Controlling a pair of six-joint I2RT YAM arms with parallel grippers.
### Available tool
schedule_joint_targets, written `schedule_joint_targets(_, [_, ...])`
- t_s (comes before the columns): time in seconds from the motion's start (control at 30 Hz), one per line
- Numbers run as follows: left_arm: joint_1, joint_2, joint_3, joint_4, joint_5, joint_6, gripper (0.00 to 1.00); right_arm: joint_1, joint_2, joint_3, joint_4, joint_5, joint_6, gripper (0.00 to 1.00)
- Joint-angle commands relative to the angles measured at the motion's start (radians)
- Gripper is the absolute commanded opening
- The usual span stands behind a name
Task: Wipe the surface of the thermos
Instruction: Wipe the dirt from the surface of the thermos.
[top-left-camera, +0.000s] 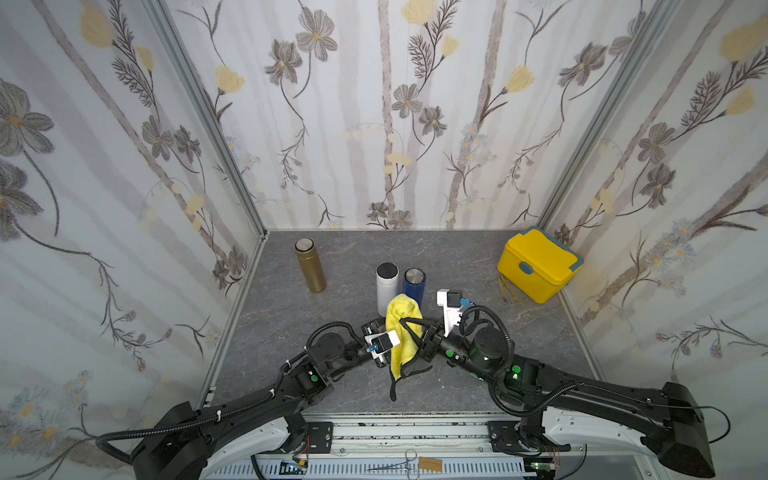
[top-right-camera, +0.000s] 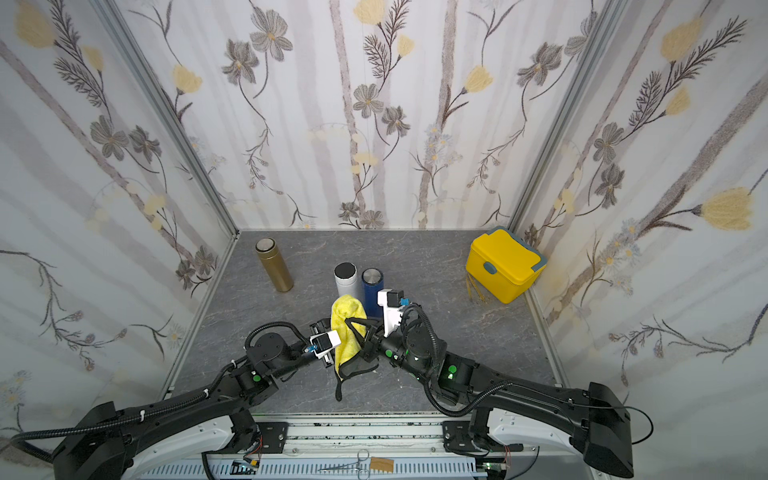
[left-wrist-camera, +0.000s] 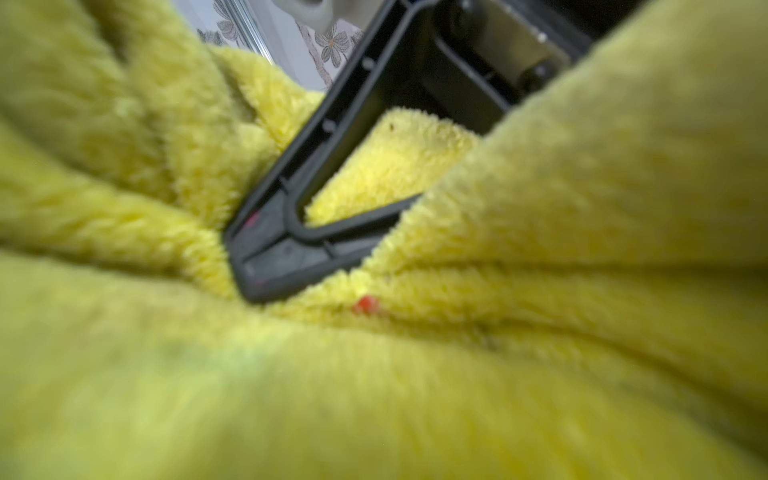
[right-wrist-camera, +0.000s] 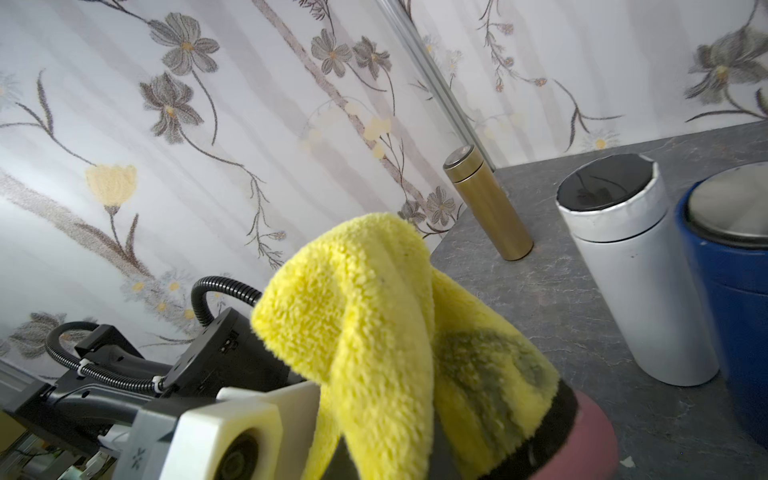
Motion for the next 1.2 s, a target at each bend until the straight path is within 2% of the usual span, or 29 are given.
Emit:
schedule_joint_targets(0.0, [-0.003, 0.006, 0.03, 0.183, -0.034, -0.005, 0.0, 0.014, 0.042, 0.0, -0.083, -0.055, 0.018, 0.0])
schedule_joint_targets(0.1, [-0.003, 0.002, 0.035, 0.178, -0.06, -0.015, 0.0, 0.004, 0.034, -0.015, -0.119, 0.014, 0.018, 0.0])
schedule_joint_targets(0.17, [-0.004, -0.01, 0.034, 0.169, -0.061, -0.016, 0.0, -0.04, 0.002, -0.046, -0.127, 0.045, 0.032, 0.0])
schedule_joint_targets(0.33, [-0.003, -0.038, 0.032, 0.155, -0.034, -0.032, 0.0, -0.084, -0.015, -0.071, -0.126, 0.043, 0.025, 0.0])
schedule_joint_targets(0.43, [-0.003, -0.043, 0.035, 0.153, -0.021, -0.038, 0.0, -0.053, 0.04, -0.041, -0.101, -0.014, 0.014, 0.0])
schedule_joint_targets(0.53, [-0.002, -0.047, 0.034, 0.15, -0.019, -0.037, 0.0, -0.02, 0.076, 0.002, -0.132, 0.005, -0.01, 0.0])
schedule_joint_targets(0.6, [-0.004, -0.05, 0.034, 0.146, -0.017, -0.036, 0.0, -0.039, 0.068, -0.018, -0.137, 0.054, 0.005, 0.0])
schedule_joint_targets(0.73, [-0.004, -0.061, 0.031, 0.137, -0.012, -0.032, 0.0, -0.11, 0.02, -0.092, -0.074, 0.026, 0.023, 0.0])
schedule_joint_targets(1.0, [-0.003, -0.083, 0.027, 0.131, 0.015, -0.039, 0.0, -0.041, 0.104, -0.01, -0.111, 0.005, -0.009, 0.0])
schedule_joint_targets(1.17, [-0.003, -0.098, 0.023, 0.12, 0.022, -0.039, 0.0, -0.12, 0.029, -0.103, -0.054, 0.015, 0.027, 0.0])
